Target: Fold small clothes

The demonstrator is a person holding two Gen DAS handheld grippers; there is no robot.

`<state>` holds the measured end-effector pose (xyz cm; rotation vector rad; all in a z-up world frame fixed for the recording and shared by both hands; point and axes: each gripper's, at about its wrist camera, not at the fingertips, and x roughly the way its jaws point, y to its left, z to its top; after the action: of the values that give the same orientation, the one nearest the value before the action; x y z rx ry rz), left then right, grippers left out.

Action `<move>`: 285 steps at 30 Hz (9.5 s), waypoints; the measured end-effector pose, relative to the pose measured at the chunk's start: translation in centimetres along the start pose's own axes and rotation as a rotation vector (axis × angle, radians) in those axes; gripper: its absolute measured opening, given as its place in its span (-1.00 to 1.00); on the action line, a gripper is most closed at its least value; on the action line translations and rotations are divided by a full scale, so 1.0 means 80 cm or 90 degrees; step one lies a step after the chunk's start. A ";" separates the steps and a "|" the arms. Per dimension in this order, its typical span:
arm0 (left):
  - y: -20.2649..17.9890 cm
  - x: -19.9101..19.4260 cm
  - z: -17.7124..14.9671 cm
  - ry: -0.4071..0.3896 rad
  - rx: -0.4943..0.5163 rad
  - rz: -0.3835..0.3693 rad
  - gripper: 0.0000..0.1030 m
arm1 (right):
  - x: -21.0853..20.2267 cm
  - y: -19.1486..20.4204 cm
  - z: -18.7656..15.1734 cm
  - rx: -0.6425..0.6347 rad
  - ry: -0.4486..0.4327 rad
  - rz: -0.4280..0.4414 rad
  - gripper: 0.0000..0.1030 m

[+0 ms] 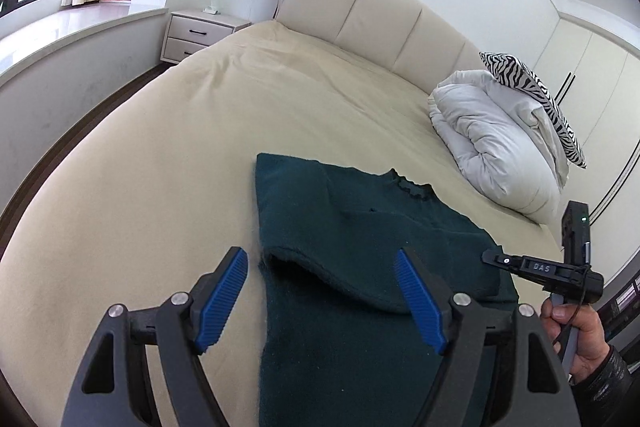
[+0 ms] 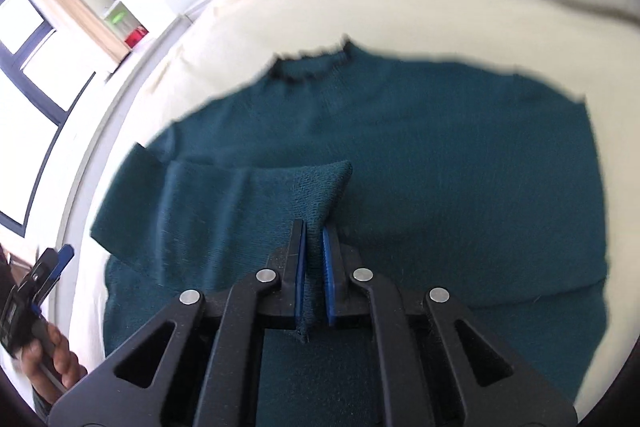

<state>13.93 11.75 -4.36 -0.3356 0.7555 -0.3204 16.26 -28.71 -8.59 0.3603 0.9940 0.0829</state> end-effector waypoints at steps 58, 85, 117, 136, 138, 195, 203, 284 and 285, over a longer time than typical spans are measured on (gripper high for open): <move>0.047 0.212 0.082 0.148 0.050 0.179 -0.71 | 0.017 -0.082 0.026 0.025 -0.037 -0.067 -0.96; 0.045 0.203 0.065 0.136 0.044 0.141 -0.18 | 0.037 -0.070 0.032 0.021 0.016 -0.001 -0.88; 0.044 0.186 0.078 0.132 0.028 0.138 -0.62 | 0.025 -0.109 0.018 0.092 0.001 0.021 -0.81; 0.008 0.140 0.000 0.141 0.182 0.179 -0.75 | 0.001 -0.076 -0.019 0.039 0.019 -0.016 -0.88; 0.011 0.140 -0.002 0.139 0.171 0.174 -0.75 | -0.004 -0.071 -0.020 0.028 0.006 -0.025 -0.89; 0.064 -0.130 -0.211 0.377 -0.184 -0.134 -0.35 | -0.288 -0.258 -0.366 0.314 0.138 0.129 0.58; 0.076 -0.133 -0.219 0.381 -0.199 -0.125 -0.85 | -0.251 -0.250 -0.366 0.305 0.228 0.145 0.53; 0.041 -0.030 0.046 0.146 -0.314 -0.316 -0.90 | -0.213 -0.165 -0.052 0.228 -0.068 0.214 -0.91; 0.041 -0.018 0.054 0.145 -0.317 -0.312 -0.90 | -0.206 -0.168 -0.040 0.232 -0.071 0.211 -0.91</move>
<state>16.53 16.07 -1.90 -0.9745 0.9722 -0.6398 3.32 -44.28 -1.41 0.8540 0.8304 0.1812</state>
